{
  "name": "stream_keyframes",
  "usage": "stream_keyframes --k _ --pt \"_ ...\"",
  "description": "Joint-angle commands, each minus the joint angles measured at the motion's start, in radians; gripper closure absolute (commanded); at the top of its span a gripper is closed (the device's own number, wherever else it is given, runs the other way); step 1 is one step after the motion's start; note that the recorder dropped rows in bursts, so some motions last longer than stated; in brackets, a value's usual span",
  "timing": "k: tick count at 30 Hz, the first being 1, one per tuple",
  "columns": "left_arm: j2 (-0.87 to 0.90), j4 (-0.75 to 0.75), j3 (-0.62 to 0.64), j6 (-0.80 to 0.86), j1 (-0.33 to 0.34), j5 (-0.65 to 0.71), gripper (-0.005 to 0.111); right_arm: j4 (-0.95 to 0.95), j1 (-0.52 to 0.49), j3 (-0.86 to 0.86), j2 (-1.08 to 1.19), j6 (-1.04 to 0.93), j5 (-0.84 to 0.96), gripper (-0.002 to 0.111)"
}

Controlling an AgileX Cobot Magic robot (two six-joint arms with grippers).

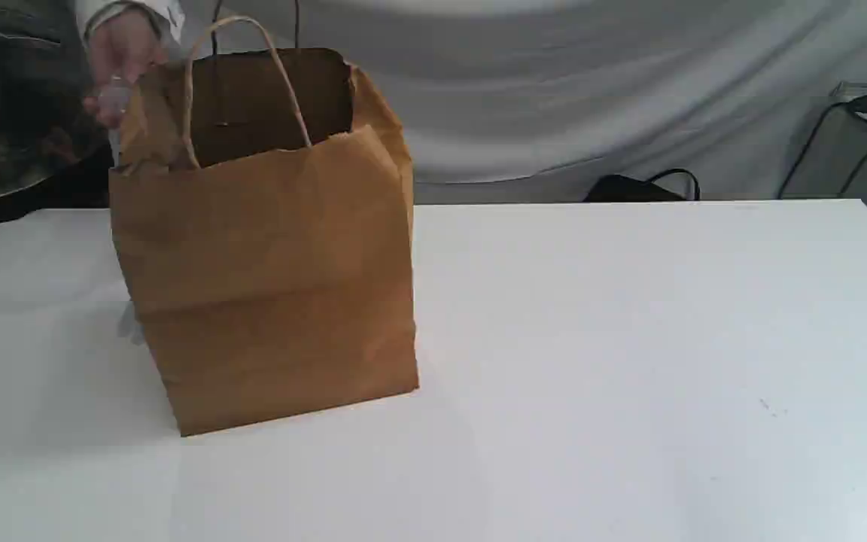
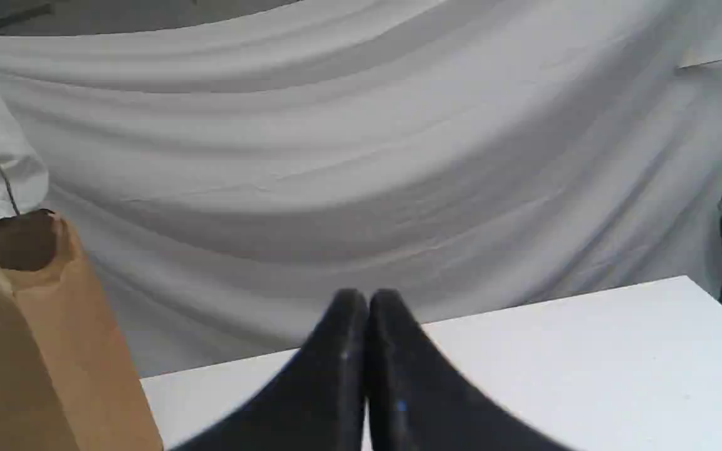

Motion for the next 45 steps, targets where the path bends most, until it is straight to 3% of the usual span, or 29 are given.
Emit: stream_keyframes --k 1,9,12,19,22,27,32,36,40,45 --pt "-0.004 -0.008 0.005 -0.027 0.000 -0.018 0.107 0.010 0.003 0.003 -0.006 0.004 0.001 0.108" --pt "-0.004 -0.008 0.005 -0.037 0.000 -0.054 0.107 0.010 0.003 0.003 -0.006 0.004 0.001 0.108" --pt "-0.004 -0.008 0.005 -0.118 0.000 -0.151 0.107 0.010 0.003 0.003 -0.006 0.004 0.001 0.108" --pt "-0.004 0.113 0.005 -0.145 0.000 -0.602 0.104 0.010 0.003 0.003 -0.006 0.004 0.001 0.108" --pt "0.026 0.212 -0.015 -0.204 0.000 -0.601 0.104 0.010 0.003 0.003 -0.006 0.004 0.001 0.108" --pt "0.203 0.288 -0.127 -0.299 0.000 -0.612 0.104 0.032 0.003 0.003 -0.006 0.004 0.001 0.108" --pt "0.488 0.383 -0.296 -0.301 0.000 -0.706 0.104 0.037 0.003 0.003 -0.006 0.004 0.001 0.108" --pt "0.747 0.541 -0.474 -0.314 0.000 -0.757 0.103 0.037 0.003 0.003 -0.006 0.004 0.001 0.108" --pt "0.991 0.637 -0.651 -0.337 0.000 -0.674 0.090 0.037 0.003 0.003 -0.006 0.004 0.001 0.108" --pt "1.234 0.657 -0.885 -0.351 0.000 -0.421 0.046 0.037 0.003 0.003 -0.006 0.004 0.001 0.108"
